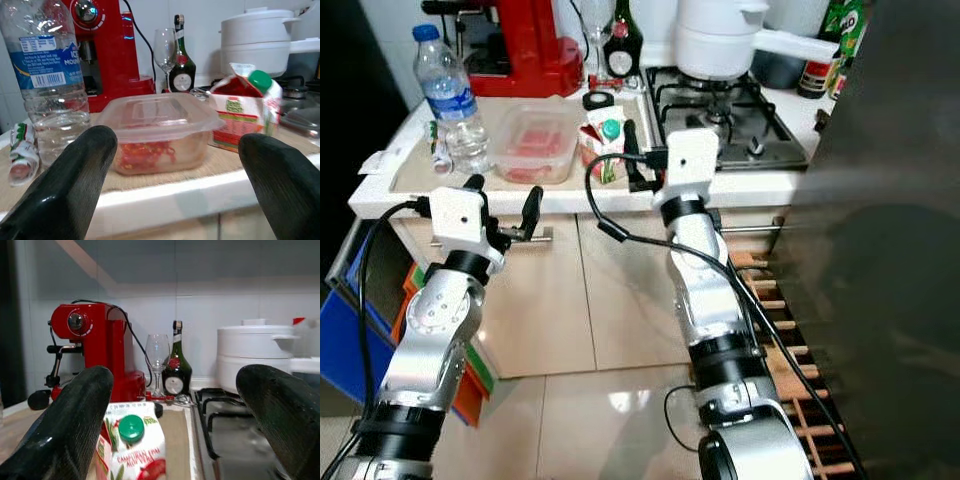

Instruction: Restocking fridge

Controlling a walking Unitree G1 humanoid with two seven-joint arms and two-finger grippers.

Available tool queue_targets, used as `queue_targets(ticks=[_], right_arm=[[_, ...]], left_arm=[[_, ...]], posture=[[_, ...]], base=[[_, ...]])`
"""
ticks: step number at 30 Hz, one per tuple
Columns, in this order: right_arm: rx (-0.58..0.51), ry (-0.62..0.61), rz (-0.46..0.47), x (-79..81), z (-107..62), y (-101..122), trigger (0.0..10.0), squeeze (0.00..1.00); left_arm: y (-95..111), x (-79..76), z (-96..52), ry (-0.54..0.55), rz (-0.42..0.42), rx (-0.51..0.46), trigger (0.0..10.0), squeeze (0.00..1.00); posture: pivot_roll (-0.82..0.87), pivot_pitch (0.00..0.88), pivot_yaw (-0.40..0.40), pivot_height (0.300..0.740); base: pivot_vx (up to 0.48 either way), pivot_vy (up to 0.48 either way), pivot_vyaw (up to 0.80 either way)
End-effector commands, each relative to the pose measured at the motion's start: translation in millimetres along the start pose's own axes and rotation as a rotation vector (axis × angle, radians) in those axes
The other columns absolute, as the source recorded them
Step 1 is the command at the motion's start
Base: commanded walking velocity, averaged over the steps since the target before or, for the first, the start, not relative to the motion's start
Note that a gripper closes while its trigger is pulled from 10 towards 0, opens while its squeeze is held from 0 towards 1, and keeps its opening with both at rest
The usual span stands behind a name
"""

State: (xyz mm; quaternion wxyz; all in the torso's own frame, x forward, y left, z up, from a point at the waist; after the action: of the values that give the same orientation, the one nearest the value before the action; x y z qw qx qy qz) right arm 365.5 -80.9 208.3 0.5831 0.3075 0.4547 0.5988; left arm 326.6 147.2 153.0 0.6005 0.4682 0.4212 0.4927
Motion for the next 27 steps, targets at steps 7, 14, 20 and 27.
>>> queue_targets(ticks=[7,14,20,27], right_arm=[[-0.012,0.006,0.001,0.0,7.8,2,10.0,0.00],[-0.043,-0.033,-0.010,-8.1,17.4,9,10.0,0.00],[-0.039,-0.076,-0.046,-22.8,30.5,13,10.0,0.00],[0.016,-0.153,-0.068,-44.0,42.6,10,10.0,0.00]], left_arm=[[4,-10.0,1.8,-0.047,0.111,0.026,10.0,0.00],[8,-12.9,0.1,-0.060,0.114,0.005,10.0,0.00],[10,-9.9,-6.6,-0.056,0.110,0.009,10.0,0.00],[9,-2.8,-17.0,-0.047,0.129,0.031,10.0,0.00]], posture=[[0.00,0.000,0.048,0.740],[0.01,0.000,0.050,0.740],[0.04,0.000,0.050,0.740],[0.08,0.000,0.052,0.740]], base=[[0.253,0.100,0.00],[0.000,0.000,0.00],[0.000,0.000,0.00],[0.000,0.000,0.00]])
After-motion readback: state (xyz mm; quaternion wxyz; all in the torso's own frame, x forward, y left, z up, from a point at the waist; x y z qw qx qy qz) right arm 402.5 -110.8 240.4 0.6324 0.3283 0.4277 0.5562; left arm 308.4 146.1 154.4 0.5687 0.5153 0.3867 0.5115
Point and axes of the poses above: a point about 5 cm out from each wrist's last joint towards the gripper, its own z axis pointing out of the wrist towards the gripper, its own y axis along the axis of the wrist's last joint, x = y × z, the point moved 2 cm from there along z, pointing out of the wrist towards the gripper, and after that the axes turned 9 degrees about -z, right-handed, at the moved point
